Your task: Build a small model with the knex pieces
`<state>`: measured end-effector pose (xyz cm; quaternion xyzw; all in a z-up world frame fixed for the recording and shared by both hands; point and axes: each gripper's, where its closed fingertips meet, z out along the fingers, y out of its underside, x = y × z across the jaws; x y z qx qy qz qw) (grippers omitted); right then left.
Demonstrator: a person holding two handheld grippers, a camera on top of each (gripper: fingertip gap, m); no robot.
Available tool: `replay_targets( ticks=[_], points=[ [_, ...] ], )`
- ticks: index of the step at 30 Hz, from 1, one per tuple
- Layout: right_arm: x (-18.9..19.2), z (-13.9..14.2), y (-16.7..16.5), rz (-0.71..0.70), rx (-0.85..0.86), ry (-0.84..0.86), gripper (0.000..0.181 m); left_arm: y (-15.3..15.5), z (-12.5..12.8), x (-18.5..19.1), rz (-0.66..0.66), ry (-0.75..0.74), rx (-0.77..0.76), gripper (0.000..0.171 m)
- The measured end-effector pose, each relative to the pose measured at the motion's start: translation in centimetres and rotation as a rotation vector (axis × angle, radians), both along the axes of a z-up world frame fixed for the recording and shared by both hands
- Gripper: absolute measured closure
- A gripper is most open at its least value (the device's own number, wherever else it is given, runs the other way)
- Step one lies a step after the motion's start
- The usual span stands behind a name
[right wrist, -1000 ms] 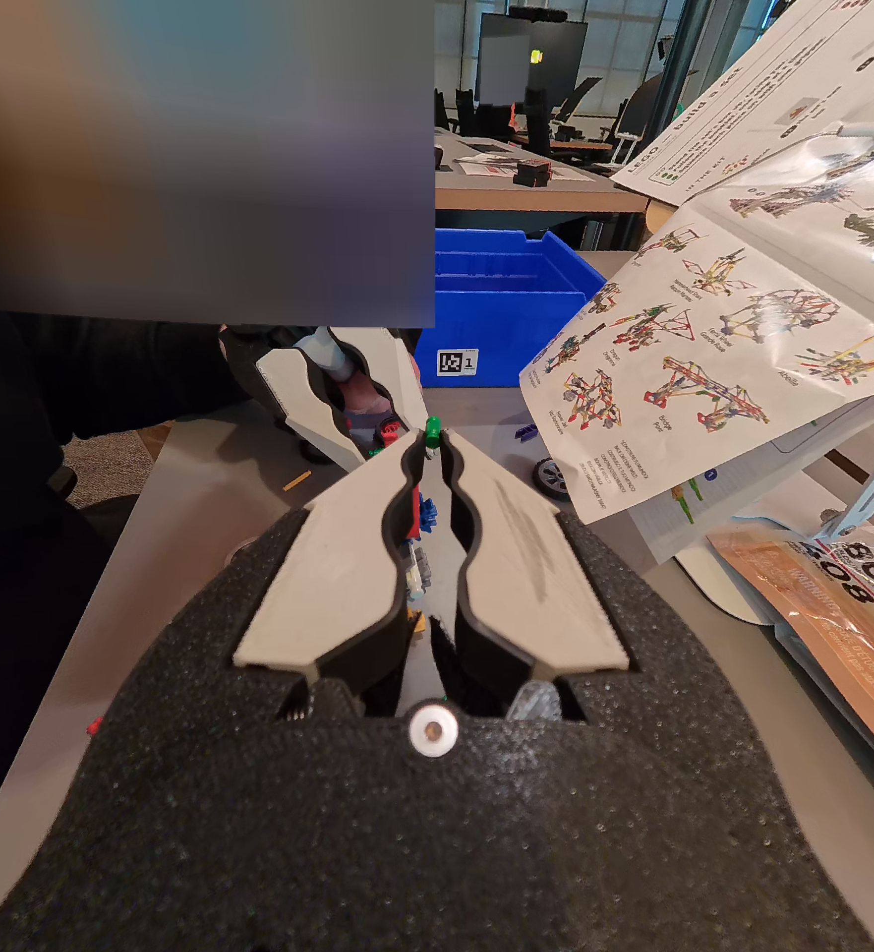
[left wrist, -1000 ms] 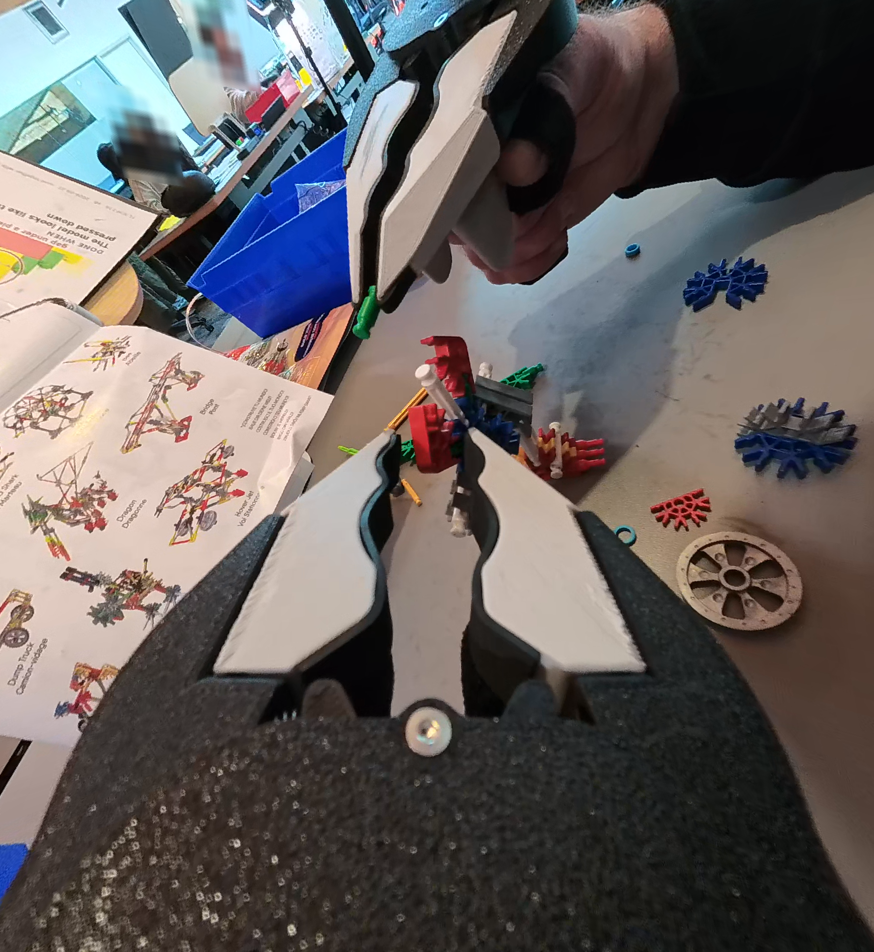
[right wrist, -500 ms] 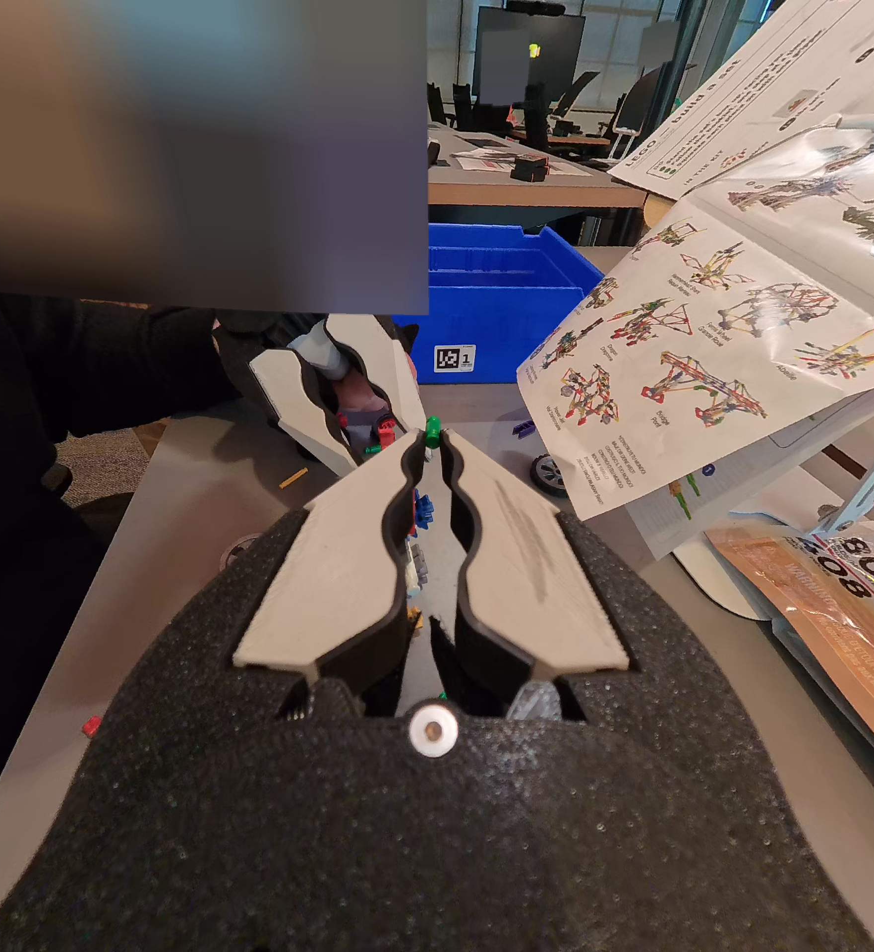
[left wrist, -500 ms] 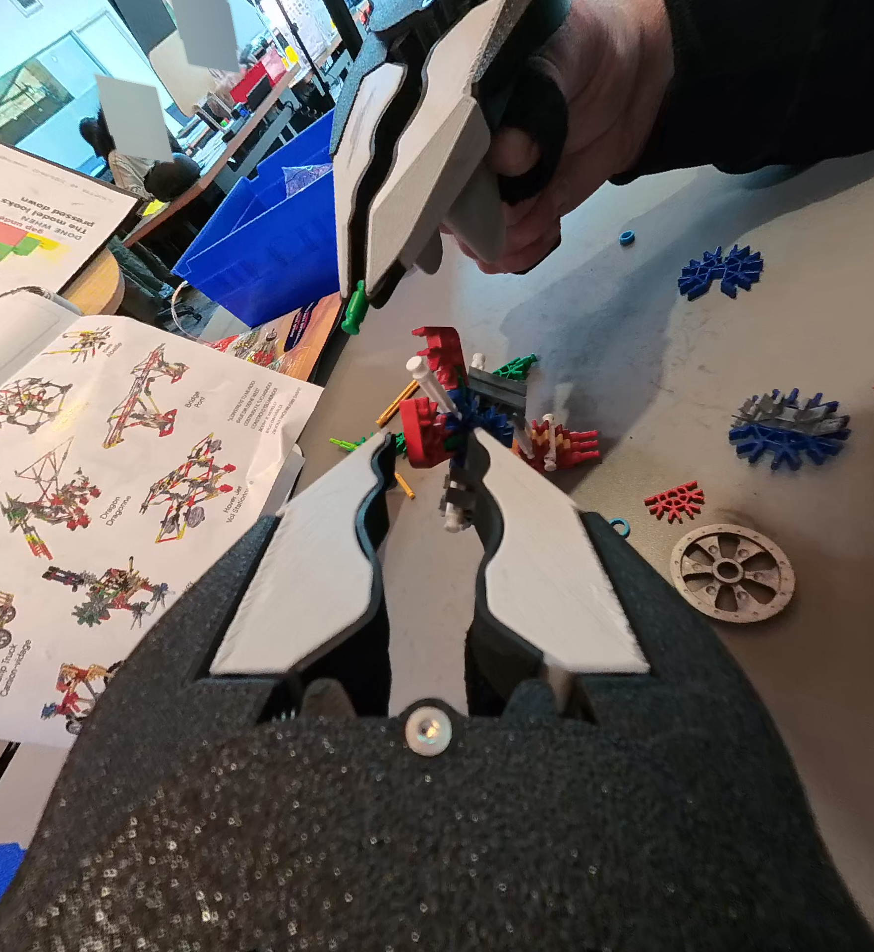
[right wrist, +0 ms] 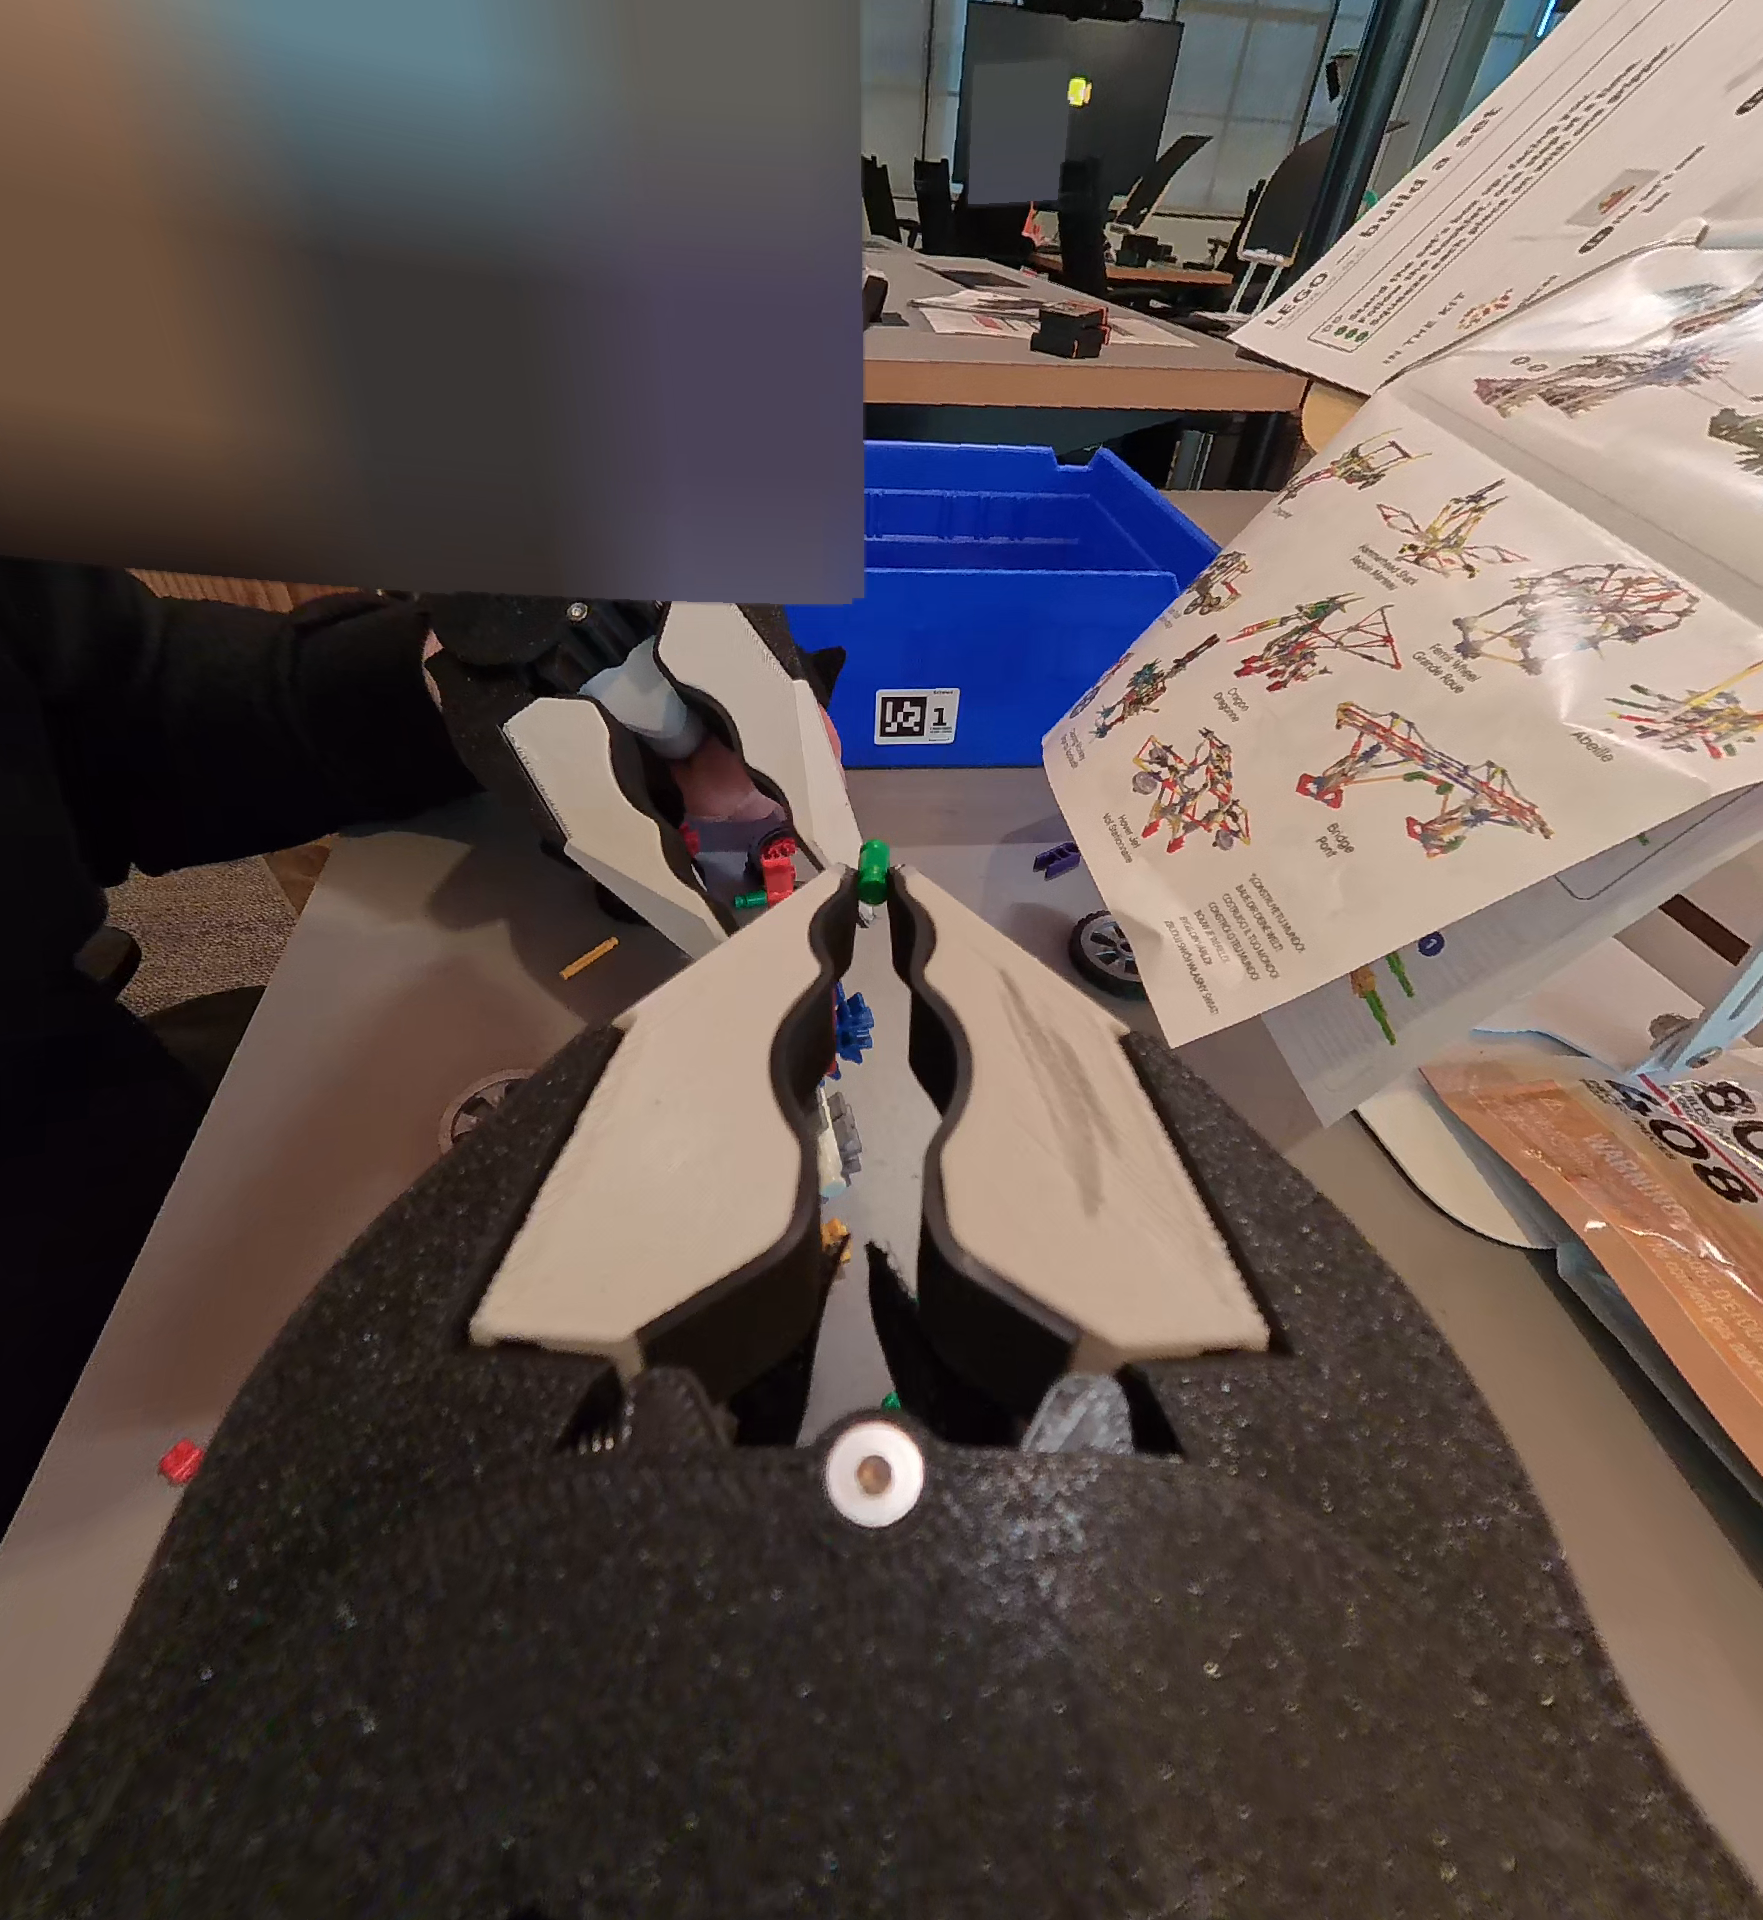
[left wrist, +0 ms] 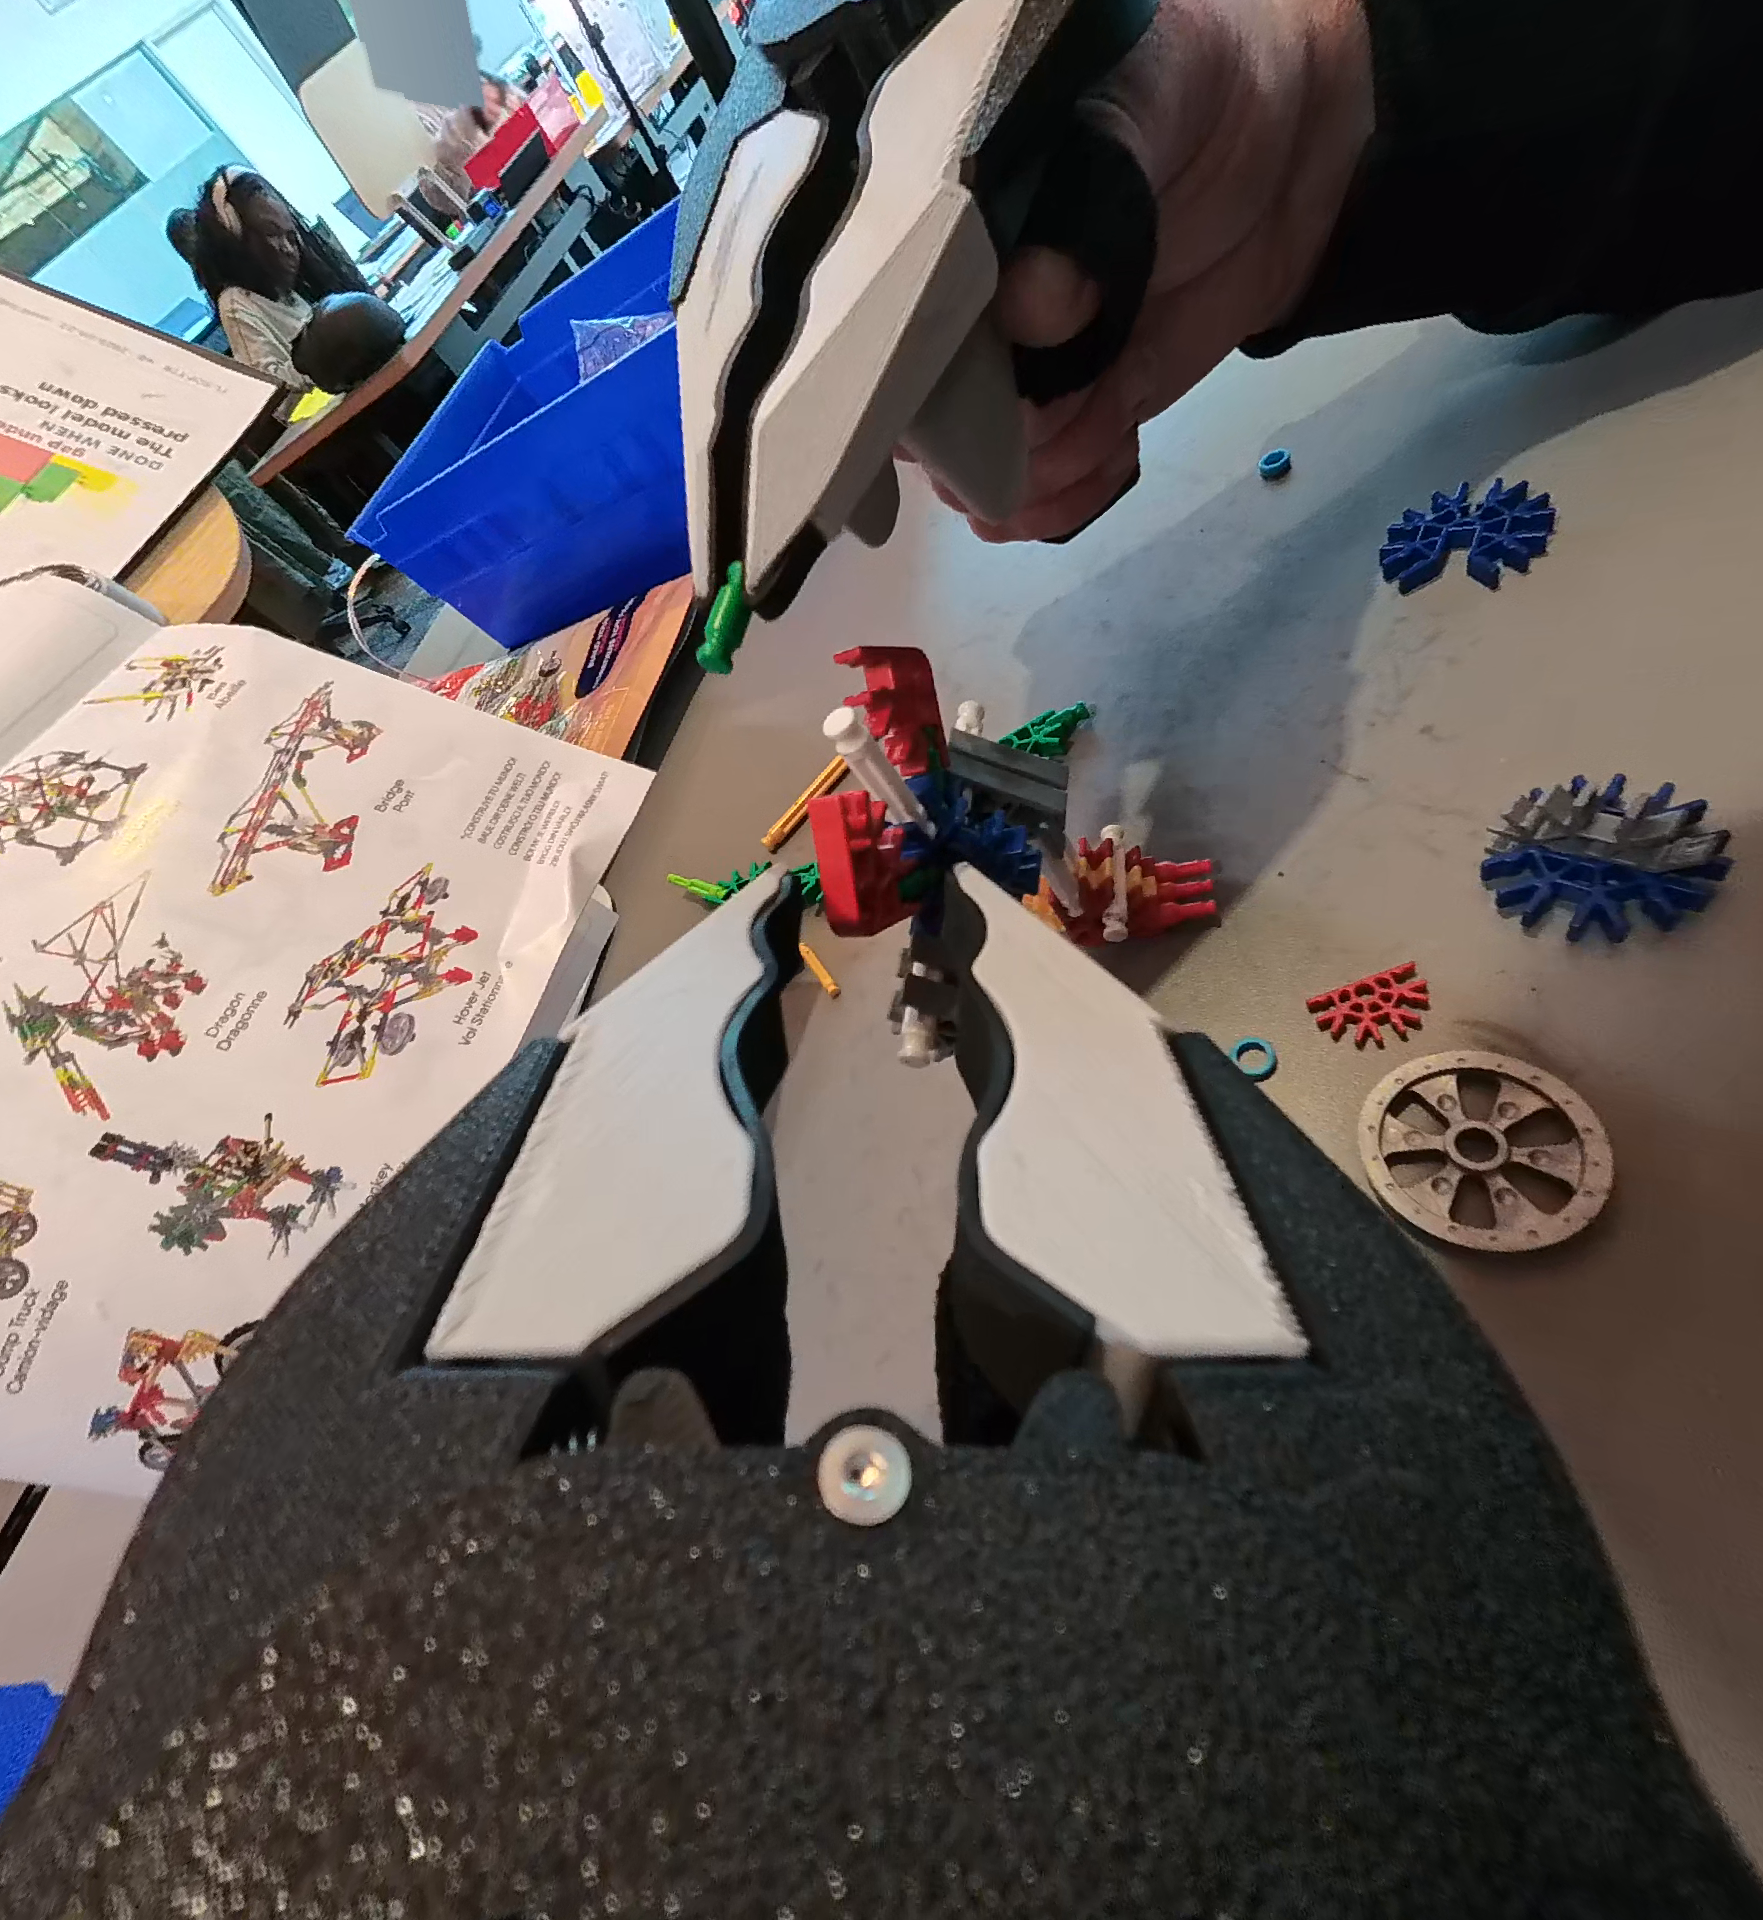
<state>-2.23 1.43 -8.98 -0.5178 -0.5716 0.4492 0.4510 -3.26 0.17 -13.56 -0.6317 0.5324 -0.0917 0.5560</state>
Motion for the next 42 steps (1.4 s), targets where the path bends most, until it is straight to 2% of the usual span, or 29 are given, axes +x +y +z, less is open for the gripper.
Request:
replay_targets(
  ticks=[18, 25, 35, 42],
  points=[
    [0.2, -0.3, 0.4, -0.008, 0.006, -0.016, 0.176, 0.4, -0.5, -0.4, 0.009, -0.033, -0.047, 0.145],
    [0.5, -0.3, -0.5, 0.048, 0.034, -0.059, 0.177, 0.4, -0.9, -0.1, -0.002, -0.053, -0.088, 0.144],
    [-0.1, -1.8, -2.7, 0.064, 0.162, -0.276, 0.176, 0.1, -0.9, 0.1, -0.018, -0.076, -0.109, 0.145],
    [-0.5, -1.1, -3.2, 0.049, 0.231, -0.331, 0.177, -0.3, -0.1, 0.3, -0.034, -0.102, -0.098, 0.145]
  ],
)
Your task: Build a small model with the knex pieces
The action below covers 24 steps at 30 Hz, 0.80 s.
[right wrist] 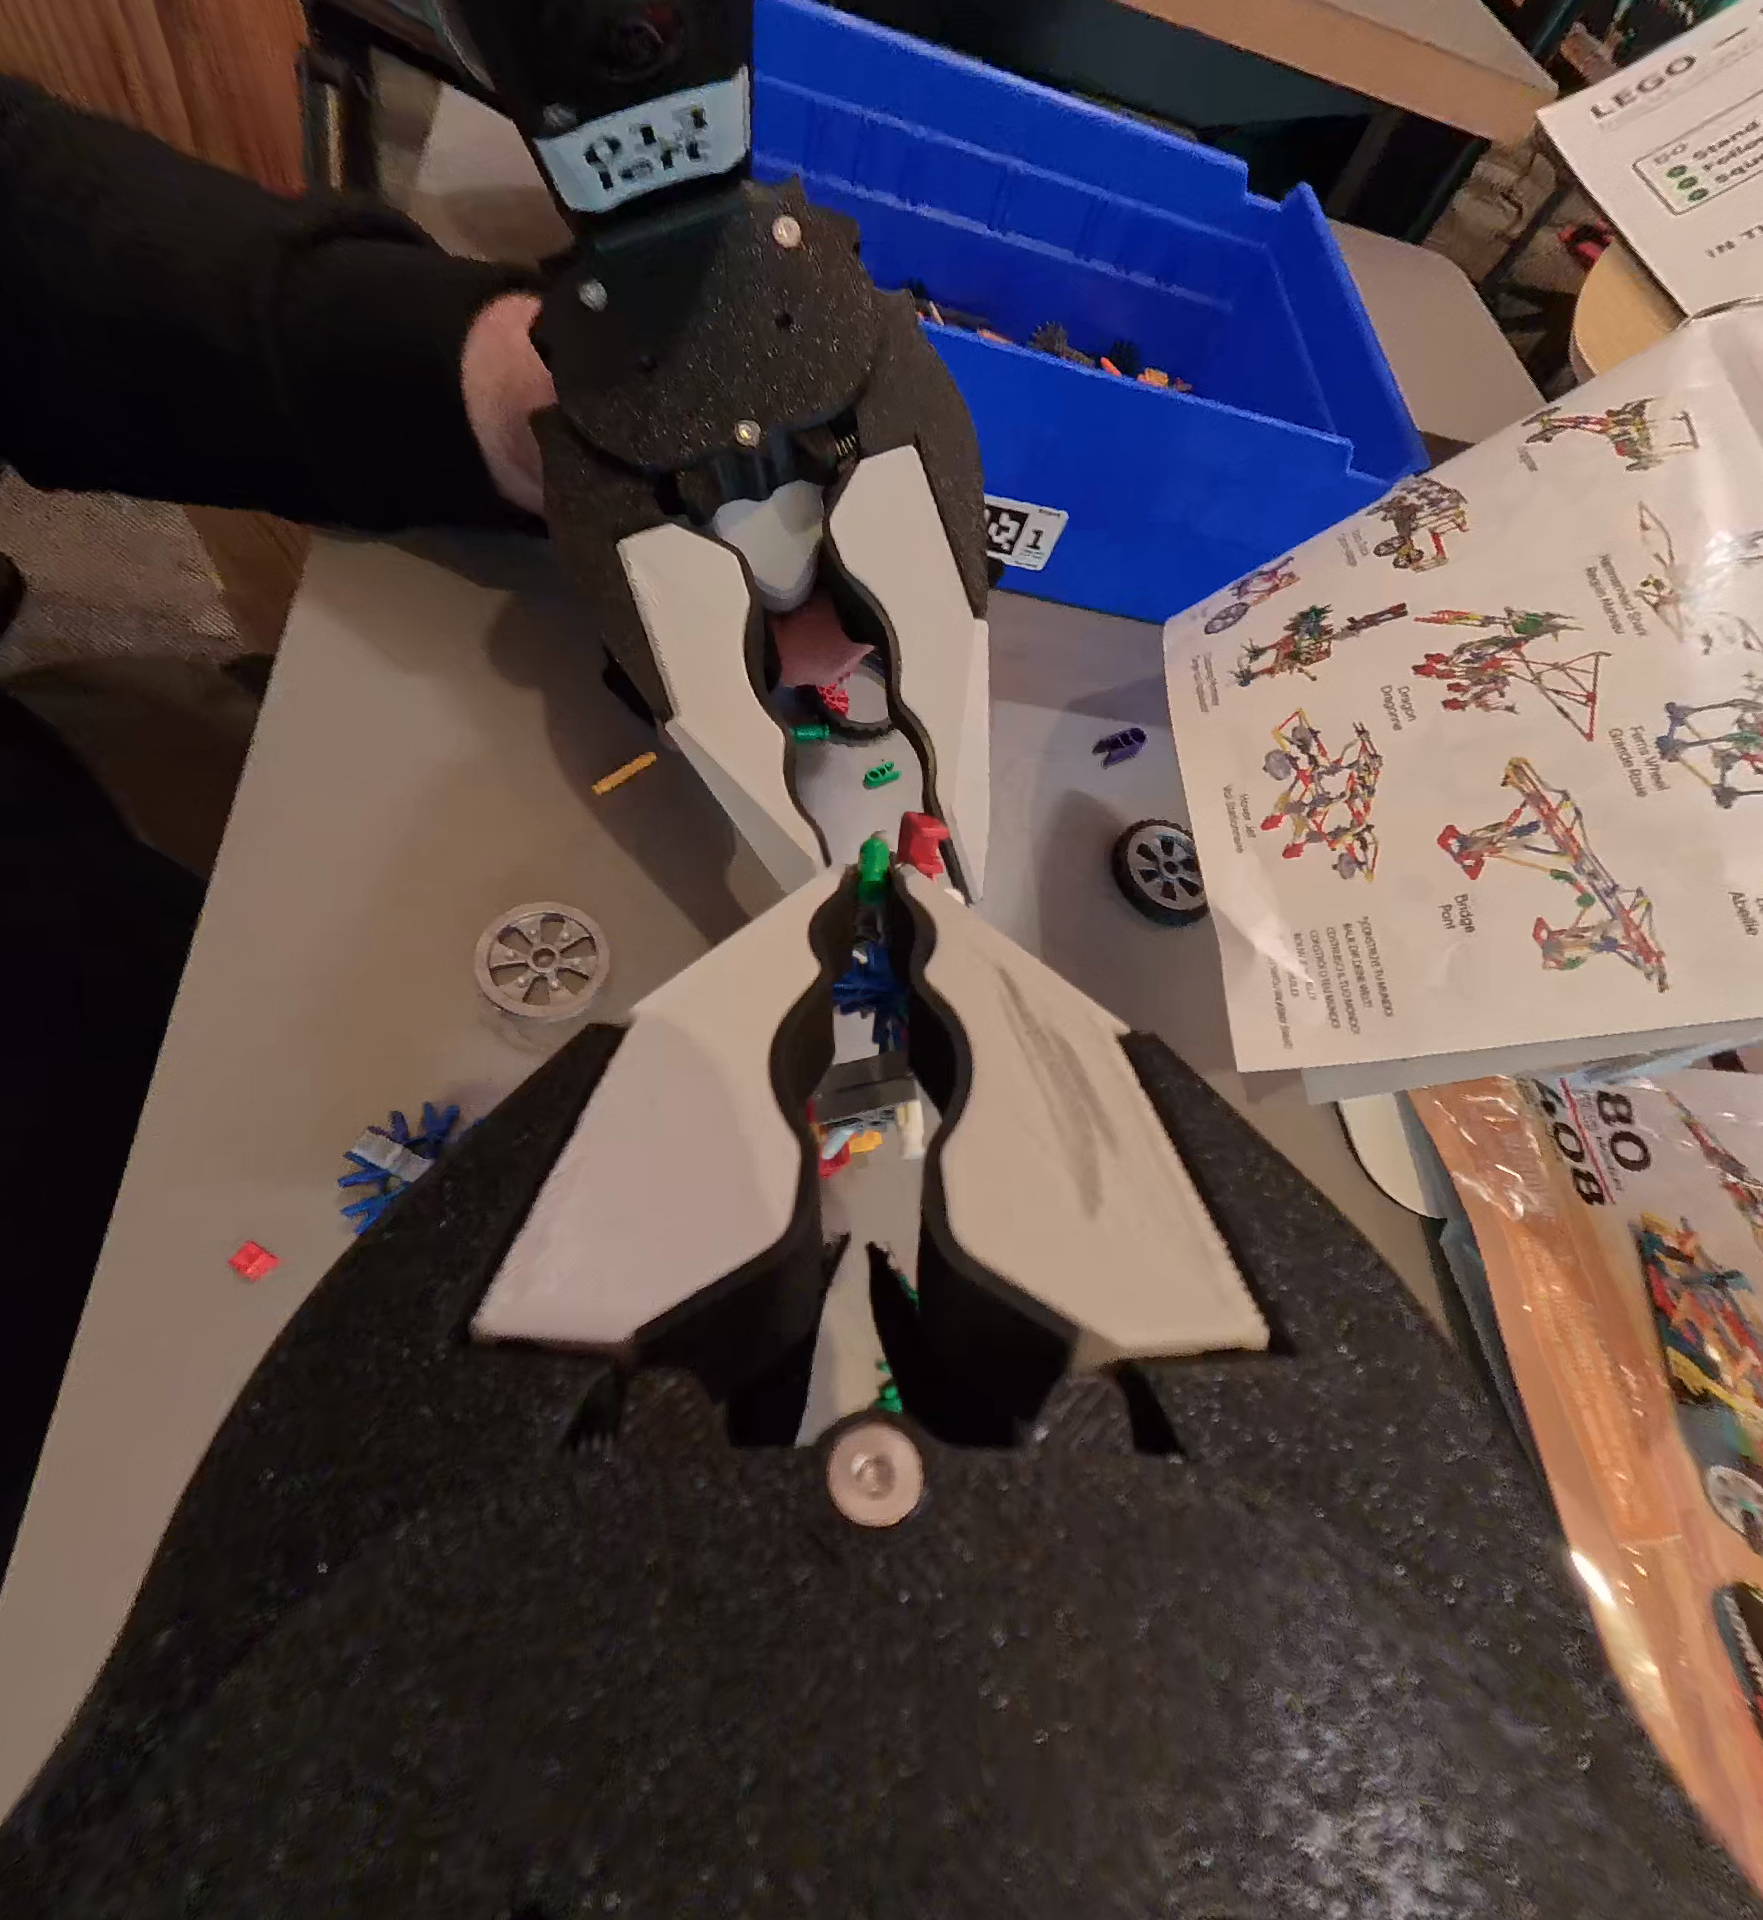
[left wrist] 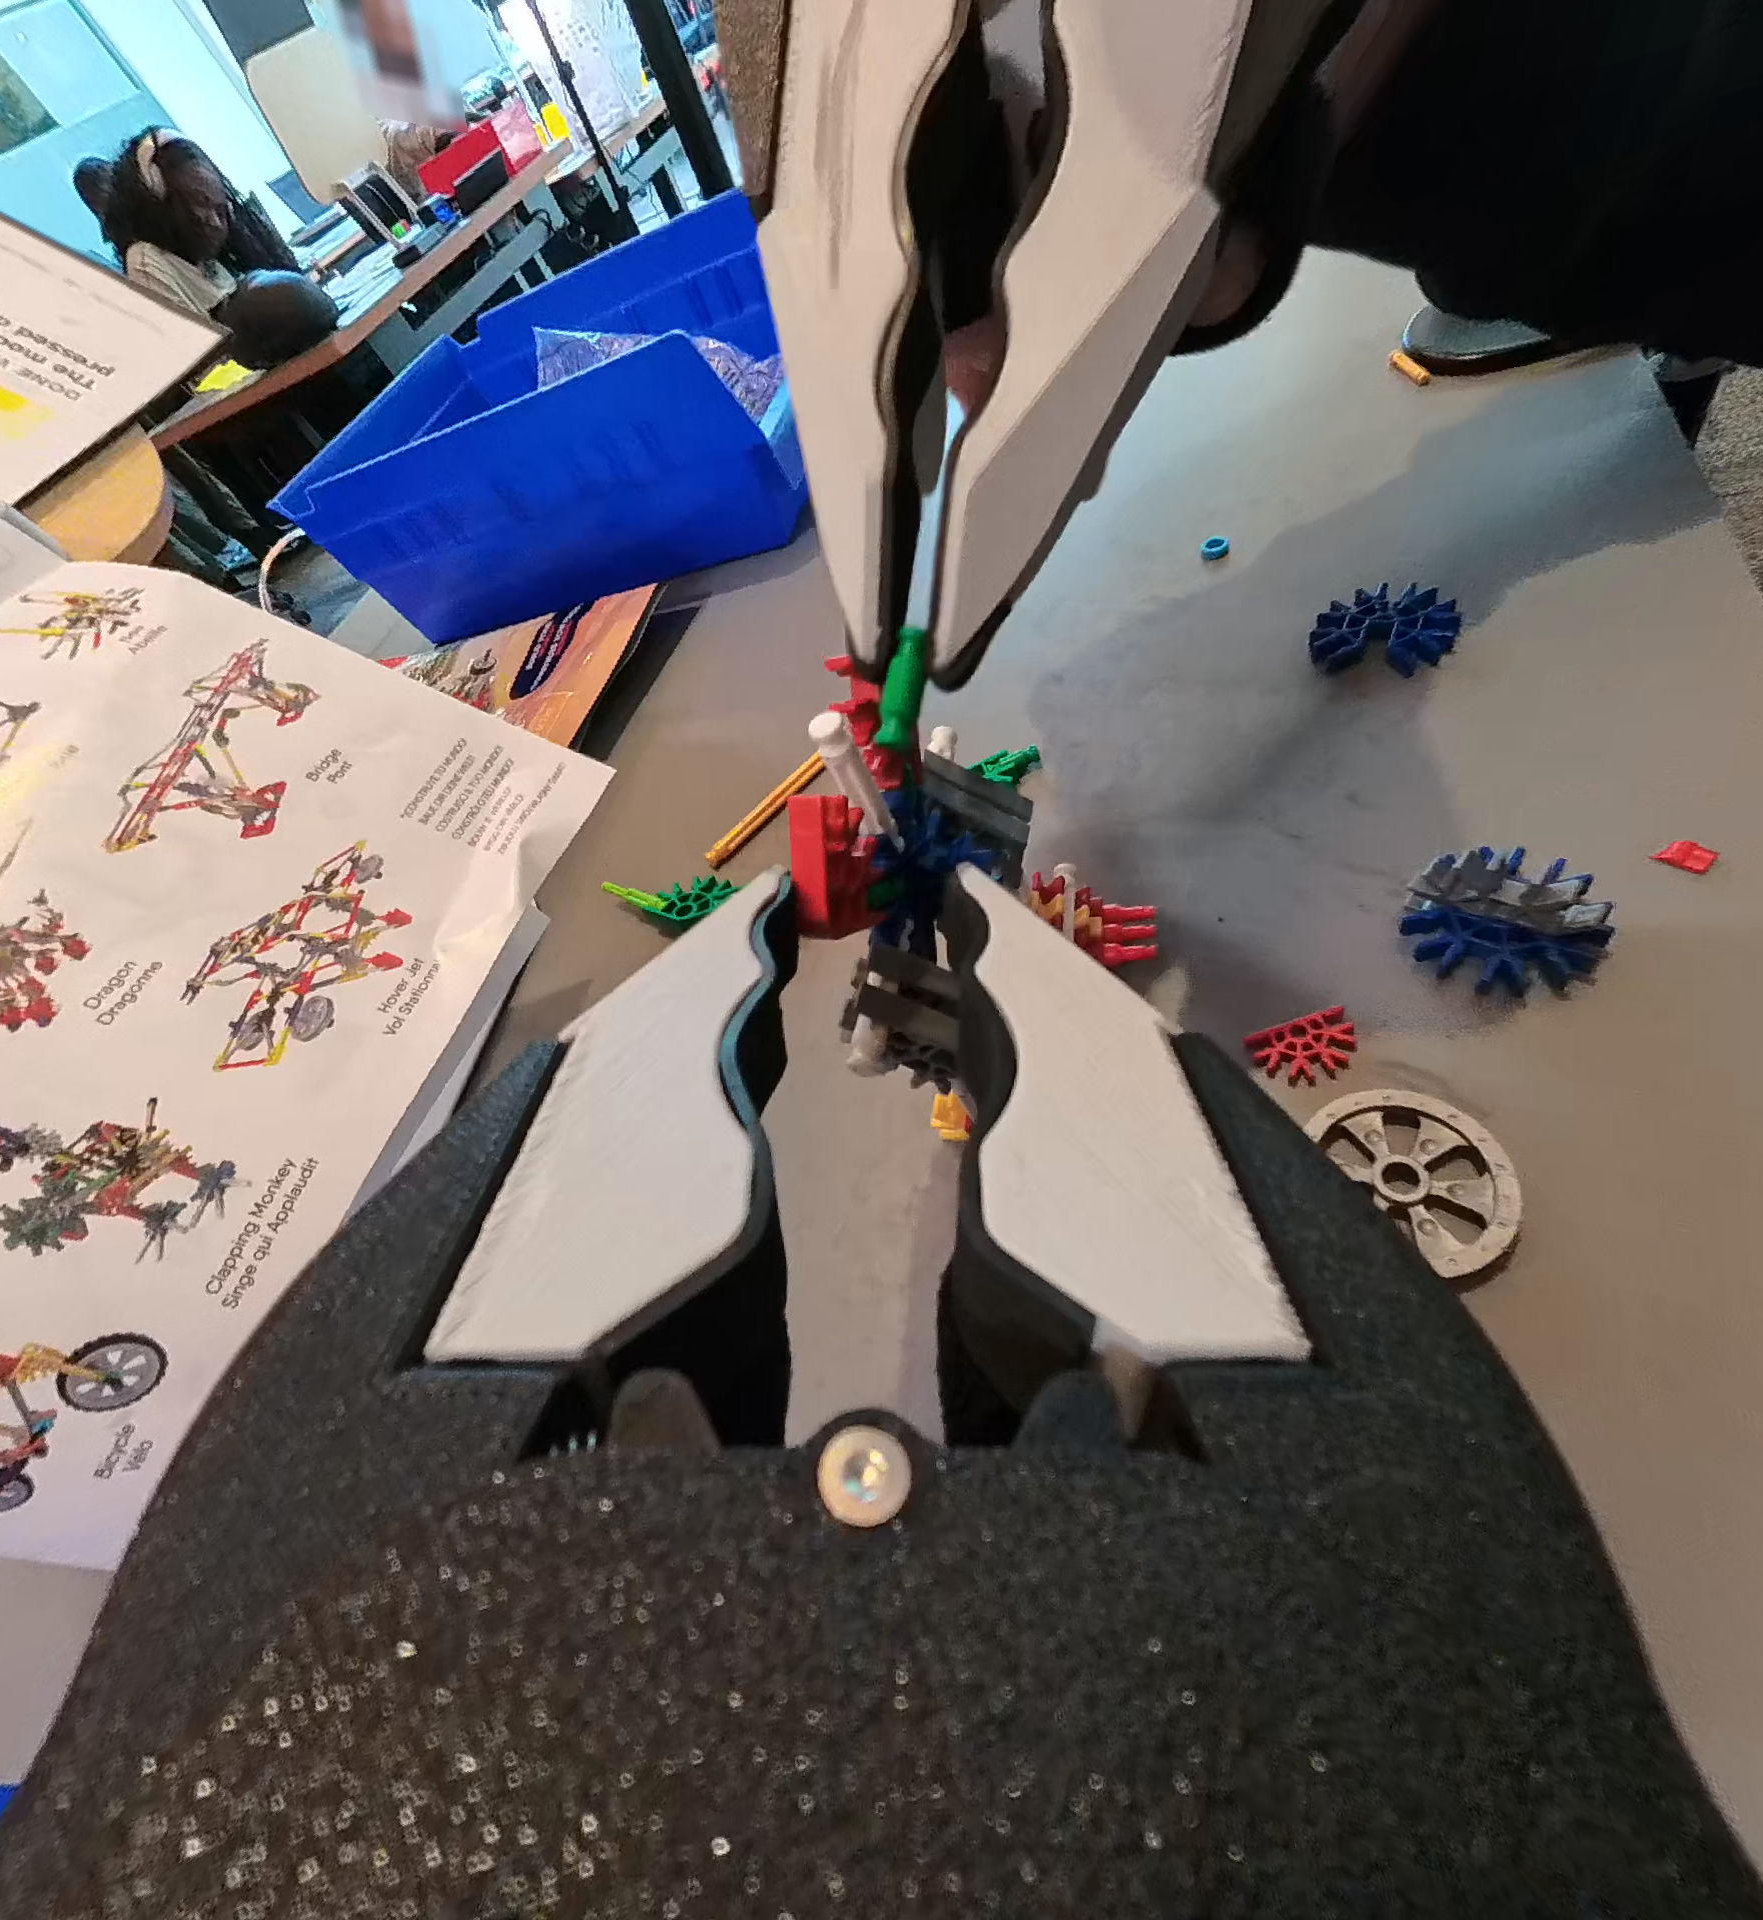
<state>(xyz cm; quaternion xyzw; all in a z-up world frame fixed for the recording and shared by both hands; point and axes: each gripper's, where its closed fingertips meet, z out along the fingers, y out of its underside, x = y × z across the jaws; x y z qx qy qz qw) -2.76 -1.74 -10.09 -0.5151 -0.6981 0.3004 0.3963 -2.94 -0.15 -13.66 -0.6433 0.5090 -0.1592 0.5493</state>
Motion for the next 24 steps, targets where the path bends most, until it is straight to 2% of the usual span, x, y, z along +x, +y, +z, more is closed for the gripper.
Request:
replay_targets(
  ticks=[7, 14, 24],
  points=[
    [-0.8, -0.5, 0.4, -0.024, 0.059, -0.081, 0.177, -0.2, 0.8, 0.1, -0.003, -0.027, 0.017, 0.146],
    [-1.0, -0.7, 0.7, -0.050, 0.059, -0.122, 0.177, -0.1, 1.2, 0.0, 0.004, -0.056, 0.013, 0.155],
    [-1.2, -0.7, 0.8, -0.068, 0.061, -0.214, 0.177, 0.1, 1.5, -0.1, 0.026, -0.078, 0.004, 0.159]
  ],
)
